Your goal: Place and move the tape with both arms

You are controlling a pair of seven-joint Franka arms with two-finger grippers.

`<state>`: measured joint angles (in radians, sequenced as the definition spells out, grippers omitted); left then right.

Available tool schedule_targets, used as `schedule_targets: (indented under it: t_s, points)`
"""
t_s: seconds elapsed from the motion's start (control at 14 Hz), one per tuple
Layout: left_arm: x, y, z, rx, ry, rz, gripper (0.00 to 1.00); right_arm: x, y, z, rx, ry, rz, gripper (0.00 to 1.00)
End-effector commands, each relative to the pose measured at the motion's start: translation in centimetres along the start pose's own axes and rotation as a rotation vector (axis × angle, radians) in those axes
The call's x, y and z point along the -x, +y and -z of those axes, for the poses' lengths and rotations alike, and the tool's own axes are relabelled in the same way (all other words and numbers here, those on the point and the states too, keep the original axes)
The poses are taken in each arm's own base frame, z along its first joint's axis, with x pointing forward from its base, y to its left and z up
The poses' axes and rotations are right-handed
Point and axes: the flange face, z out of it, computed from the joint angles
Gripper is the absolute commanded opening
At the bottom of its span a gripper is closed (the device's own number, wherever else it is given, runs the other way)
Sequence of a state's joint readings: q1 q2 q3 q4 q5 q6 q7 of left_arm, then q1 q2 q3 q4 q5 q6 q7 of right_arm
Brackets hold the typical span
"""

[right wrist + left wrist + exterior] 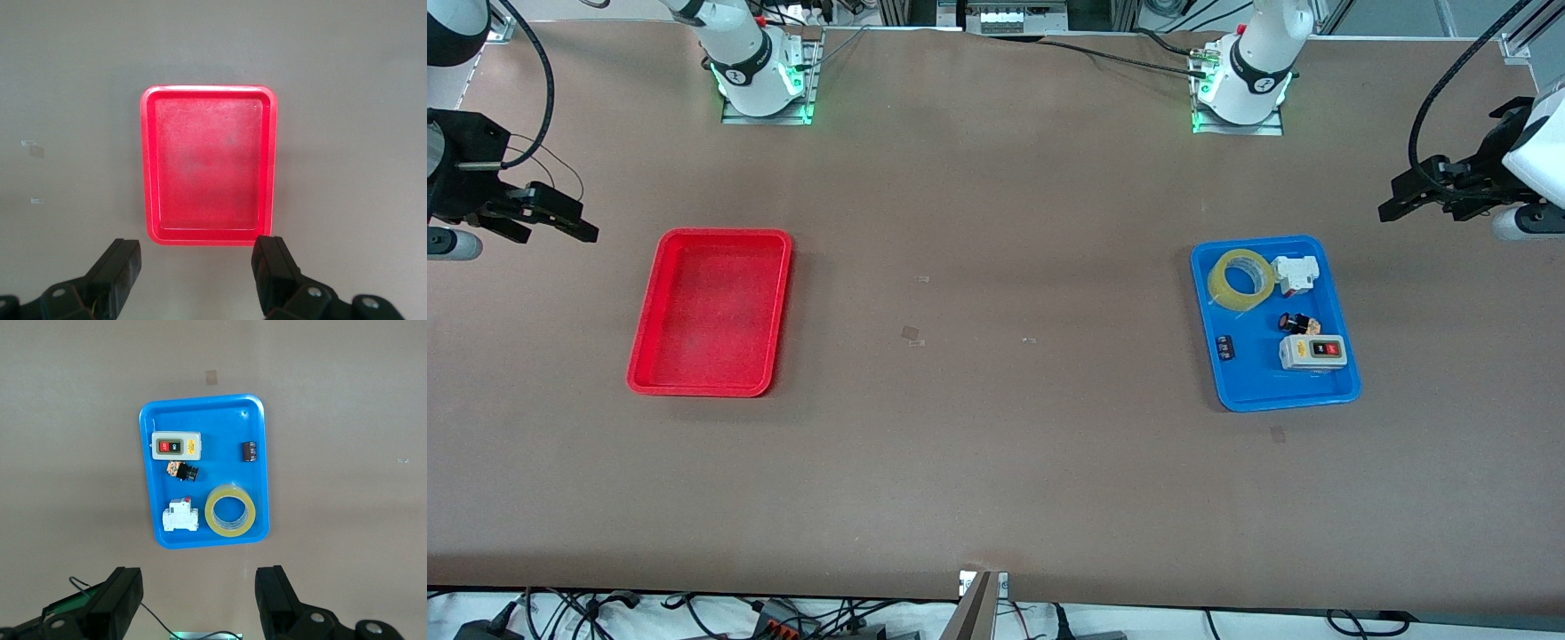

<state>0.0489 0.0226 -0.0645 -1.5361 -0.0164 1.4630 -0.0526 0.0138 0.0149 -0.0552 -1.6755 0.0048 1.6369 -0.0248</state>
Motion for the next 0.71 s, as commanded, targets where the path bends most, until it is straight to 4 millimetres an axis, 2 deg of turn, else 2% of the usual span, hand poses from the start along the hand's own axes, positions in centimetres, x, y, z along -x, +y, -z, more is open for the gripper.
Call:
schedule_targets:
  t_s: [0.0, 0.64]
  points:
    - [0.41, 0.10, 0.77, 0.002, -0.001, -0.007, 1.00, 1.19, 0.00, 0.67, 0.004, 0.003, 0.025, 1.00]
    - [0.55, -0.24, 0.91, 0.002, -0.005, -0.002, 1.00, 0.62, 0.04, 0.94, 0.003, 0.011, 0.020, 1.00]
